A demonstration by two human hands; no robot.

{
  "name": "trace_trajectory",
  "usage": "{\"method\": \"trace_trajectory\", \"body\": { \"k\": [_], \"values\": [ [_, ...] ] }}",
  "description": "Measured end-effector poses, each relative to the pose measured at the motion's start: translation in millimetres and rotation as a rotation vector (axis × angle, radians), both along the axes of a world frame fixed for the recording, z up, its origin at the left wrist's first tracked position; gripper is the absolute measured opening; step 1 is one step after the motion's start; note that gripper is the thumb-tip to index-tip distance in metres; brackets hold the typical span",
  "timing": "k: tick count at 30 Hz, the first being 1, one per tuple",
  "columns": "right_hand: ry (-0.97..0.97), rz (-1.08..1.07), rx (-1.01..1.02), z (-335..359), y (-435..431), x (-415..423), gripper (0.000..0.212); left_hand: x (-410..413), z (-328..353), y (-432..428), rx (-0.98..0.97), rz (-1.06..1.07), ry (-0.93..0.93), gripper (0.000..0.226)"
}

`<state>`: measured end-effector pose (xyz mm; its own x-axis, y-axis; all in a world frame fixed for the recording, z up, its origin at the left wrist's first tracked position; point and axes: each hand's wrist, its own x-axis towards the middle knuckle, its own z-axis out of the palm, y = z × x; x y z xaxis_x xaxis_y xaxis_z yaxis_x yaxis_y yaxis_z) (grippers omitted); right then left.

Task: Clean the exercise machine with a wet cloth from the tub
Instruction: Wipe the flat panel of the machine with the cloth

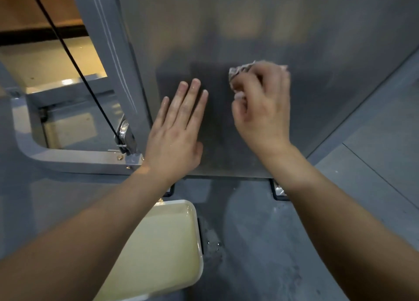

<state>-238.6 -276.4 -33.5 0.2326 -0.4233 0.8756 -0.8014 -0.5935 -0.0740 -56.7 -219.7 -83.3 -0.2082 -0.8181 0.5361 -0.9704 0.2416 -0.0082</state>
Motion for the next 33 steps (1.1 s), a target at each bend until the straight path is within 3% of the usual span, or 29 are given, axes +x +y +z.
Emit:
{"method": "trace_trajectory", "body": {
  "k": [3, 8, 14, 18, 20, 26, 28, 31, 33],
  "values": [
    [-0.056, -0.049, -0.016, -6.0, -2.0, 3.2, 0.03, 0.4, -2.1, -3.4, 0.001, 0.009, -0.012, 0.106],
    [0.258, -0.03, 0.177, -56.1, 7.7, -14.0, 0.023, -3.6, -4.5, -6.5, 0.005, 0.041, -0.027, 0.106],
    [-0.136, -0.127, -0.004, 17.2, -4.9, -19.4, 0.038, -5.7, -6.3, -6.8, 0.002, 0.049, -0.022, 0.108],
    [0.176, -0.044, 0.203, -49.4, 14.2, -22.5, 0.024, -15.8, -6.6, -7.5, 0.001, 0.08, -0.006, 0.108],
    [0.238, -0.032, 0.281, -55.4, 17.6, -32.9, 0.019, -19.8, -6.4, -7.5, 0.002, 0.088, 0.001, 0.108],
    [-0.175, -0.139, -0.034, 13.3, -3.7, -49.2, 0.02, -19.9, -7.7, -8.5, 0.003, 0.094, -0.017, 0.11],
    [-0.075, -0.115, 0.001, -15.5, 1.6, -50.3, 0.017, -22.4, -7.5, -8.3, 0.004, 0.107, -0.017, 0.11],
    [0.234, -0.094, 0.217, -62.5, 17.6, -58.7, 0.011, -25.1, -7.7, -7.8, 0.011, 0.112, -0.012, 0.109],
    [0.202, -0.094, 0.254, -47.7, 14.7, -64.8, 0.012, -25.0, -7.6, -7.4, 0.007, 0.112, -0.006, 0.108]
  ]
}}
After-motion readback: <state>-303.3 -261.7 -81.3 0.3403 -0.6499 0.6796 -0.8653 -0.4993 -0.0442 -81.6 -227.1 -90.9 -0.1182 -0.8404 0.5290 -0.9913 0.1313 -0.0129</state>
